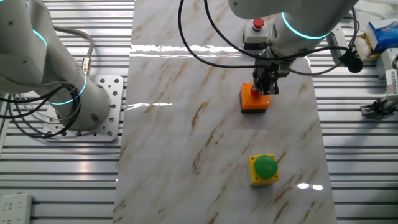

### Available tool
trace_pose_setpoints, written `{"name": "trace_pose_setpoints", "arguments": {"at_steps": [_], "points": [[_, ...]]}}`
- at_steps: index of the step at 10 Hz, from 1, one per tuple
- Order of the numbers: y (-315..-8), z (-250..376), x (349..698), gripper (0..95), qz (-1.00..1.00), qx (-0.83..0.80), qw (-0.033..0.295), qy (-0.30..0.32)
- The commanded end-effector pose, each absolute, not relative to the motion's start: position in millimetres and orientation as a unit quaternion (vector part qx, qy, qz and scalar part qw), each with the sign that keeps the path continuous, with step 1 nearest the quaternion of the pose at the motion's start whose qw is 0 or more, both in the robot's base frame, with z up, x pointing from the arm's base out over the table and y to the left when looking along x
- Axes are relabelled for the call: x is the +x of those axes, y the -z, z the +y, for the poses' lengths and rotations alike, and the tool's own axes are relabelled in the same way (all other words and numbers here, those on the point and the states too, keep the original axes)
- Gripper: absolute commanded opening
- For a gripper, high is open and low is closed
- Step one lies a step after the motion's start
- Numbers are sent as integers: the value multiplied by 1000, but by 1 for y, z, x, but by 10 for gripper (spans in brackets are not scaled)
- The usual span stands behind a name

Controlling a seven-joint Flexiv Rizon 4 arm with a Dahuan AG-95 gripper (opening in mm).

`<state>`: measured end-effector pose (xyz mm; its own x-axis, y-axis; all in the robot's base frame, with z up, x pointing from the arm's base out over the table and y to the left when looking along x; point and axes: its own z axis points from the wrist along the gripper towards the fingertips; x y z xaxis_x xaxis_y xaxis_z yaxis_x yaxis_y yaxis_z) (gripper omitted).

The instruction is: Press three buttons from left to right in sequence

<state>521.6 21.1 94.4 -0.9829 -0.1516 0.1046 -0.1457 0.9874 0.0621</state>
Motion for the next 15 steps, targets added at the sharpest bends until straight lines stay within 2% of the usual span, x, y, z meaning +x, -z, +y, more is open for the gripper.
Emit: {"name": "trace_pose_setpoints", "arguments": {"at_steps": [1,15], "points": [[-92,19,521,0,-995,77,53,29],[-70,20,526,0,-996,78,45,19]]}}
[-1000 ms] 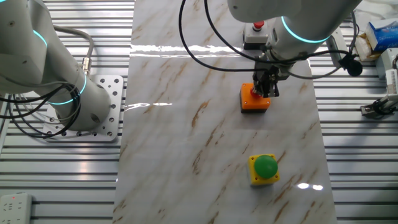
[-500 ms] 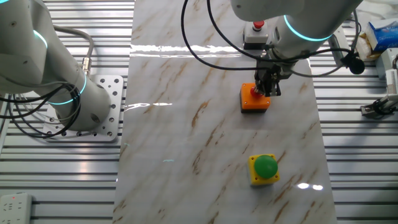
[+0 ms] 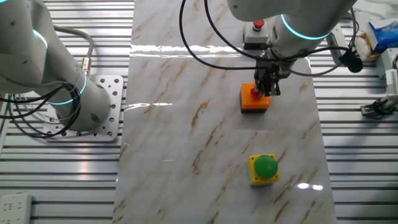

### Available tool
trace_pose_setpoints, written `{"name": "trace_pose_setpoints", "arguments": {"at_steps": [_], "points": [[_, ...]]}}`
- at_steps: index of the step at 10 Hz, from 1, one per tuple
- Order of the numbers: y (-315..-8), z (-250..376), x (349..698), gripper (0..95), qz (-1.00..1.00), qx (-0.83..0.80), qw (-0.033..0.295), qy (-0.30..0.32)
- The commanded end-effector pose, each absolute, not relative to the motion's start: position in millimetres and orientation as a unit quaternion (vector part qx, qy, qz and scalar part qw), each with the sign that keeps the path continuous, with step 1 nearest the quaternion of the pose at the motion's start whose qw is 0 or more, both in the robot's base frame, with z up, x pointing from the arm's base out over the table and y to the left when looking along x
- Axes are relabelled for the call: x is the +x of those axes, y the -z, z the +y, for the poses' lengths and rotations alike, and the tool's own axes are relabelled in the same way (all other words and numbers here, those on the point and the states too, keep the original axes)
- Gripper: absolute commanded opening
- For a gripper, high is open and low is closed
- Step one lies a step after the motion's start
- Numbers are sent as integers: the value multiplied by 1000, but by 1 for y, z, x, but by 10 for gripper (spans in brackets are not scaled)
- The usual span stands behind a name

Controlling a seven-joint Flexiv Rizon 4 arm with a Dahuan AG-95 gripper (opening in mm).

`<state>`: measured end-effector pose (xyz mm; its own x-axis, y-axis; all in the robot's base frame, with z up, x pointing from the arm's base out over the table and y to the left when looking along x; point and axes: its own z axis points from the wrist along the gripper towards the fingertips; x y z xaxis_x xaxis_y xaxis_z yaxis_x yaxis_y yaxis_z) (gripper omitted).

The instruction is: Press three buttons from left to right in sequence

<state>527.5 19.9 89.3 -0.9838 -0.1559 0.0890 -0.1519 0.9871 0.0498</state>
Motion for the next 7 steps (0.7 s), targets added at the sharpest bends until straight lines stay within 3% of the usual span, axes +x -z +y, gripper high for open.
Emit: {"name": "trace_pose_setpoints", "arguments": {"at_steps": [1,7], "points": [[-69,20,526,0,-996,78,45,17],[-73,21,524,0,-996,77,43,16]]}}
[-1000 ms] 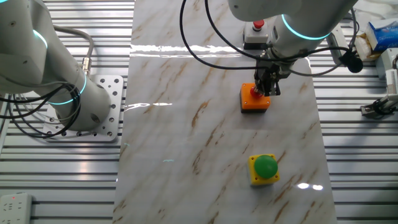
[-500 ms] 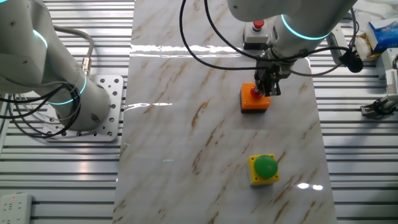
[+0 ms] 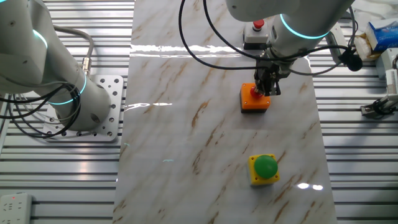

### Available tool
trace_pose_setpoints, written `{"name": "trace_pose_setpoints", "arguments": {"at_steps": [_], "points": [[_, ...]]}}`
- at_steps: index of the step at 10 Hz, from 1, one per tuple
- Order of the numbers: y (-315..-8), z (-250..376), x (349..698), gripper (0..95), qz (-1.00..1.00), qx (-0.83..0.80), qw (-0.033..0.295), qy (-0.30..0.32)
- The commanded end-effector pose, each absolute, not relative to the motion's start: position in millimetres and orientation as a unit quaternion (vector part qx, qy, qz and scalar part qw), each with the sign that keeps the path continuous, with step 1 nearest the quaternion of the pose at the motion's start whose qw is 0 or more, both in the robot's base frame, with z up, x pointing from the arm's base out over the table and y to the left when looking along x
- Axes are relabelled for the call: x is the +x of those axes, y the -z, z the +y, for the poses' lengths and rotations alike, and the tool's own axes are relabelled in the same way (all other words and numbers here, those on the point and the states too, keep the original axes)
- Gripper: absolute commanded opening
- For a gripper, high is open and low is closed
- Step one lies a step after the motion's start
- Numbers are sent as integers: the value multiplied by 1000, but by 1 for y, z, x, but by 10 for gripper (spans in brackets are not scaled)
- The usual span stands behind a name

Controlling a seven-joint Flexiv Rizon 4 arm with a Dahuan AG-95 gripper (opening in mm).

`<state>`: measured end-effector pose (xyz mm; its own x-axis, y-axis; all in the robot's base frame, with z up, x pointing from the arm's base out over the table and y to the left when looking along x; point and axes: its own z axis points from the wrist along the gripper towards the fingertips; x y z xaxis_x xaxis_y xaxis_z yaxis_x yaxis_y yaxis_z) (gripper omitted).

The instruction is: Press three buttons from left to right in sequence

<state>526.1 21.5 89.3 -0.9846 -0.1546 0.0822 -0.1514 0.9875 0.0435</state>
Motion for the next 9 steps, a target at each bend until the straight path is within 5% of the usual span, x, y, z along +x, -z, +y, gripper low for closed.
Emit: {"name": "trace_pose_setpoints", "arguments": {"at_steps": [1,9], "points": [[-78,22,523,0,-996,77,46,17],[-112,18,521,0,-994,82,64,28]]}}
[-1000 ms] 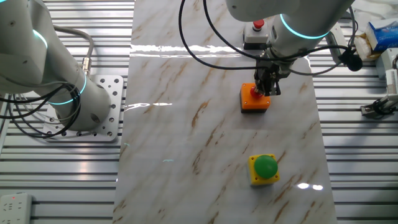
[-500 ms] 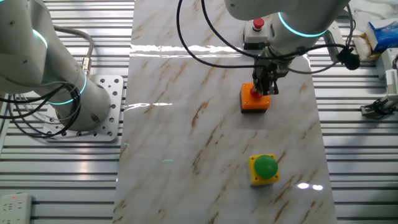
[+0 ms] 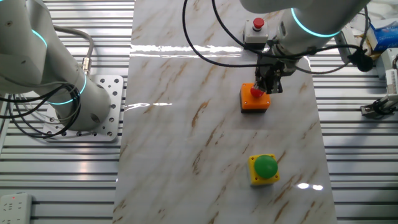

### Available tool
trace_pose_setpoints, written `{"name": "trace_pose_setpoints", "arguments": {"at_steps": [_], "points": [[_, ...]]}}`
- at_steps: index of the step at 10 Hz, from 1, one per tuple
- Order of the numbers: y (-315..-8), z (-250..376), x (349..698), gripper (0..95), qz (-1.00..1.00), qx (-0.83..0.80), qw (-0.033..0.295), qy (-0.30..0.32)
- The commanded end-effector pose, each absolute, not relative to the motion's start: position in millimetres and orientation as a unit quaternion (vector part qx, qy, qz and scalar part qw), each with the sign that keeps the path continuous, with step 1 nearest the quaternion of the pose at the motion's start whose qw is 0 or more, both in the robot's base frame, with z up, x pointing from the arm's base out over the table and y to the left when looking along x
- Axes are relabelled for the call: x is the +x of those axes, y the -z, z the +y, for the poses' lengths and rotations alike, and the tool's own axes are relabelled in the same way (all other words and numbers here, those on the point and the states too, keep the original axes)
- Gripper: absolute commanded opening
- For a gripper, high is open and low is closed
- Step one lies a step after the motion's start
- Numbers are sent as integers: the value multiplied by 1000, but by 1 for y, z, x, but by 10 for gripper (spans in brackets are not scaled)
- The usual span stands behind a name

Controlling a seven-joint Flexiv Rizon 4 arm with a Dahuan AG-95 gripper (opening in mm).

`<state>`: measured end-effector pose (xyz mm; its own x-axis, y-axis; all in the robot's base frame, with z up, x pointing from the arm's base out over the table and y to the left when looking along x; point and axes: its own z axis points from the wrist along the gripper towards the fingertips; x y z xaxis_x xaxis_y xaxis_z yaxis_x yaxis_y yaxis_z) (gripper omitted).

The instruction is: Press three buttons from left to right in sequence

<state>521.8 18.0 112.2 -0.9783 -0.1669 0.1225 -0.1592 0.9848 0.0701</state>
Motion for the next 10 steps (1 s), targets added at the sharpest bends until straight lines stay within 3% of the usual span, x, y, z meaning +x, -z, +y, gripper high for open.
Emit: {"name": "trace_pose_setpoints", "arguments": {"at_steps": [1,10], "points": [[-112,18,521,0,-994,81,64,29],[-109,18,523,0,-994,82,64,29]]}}
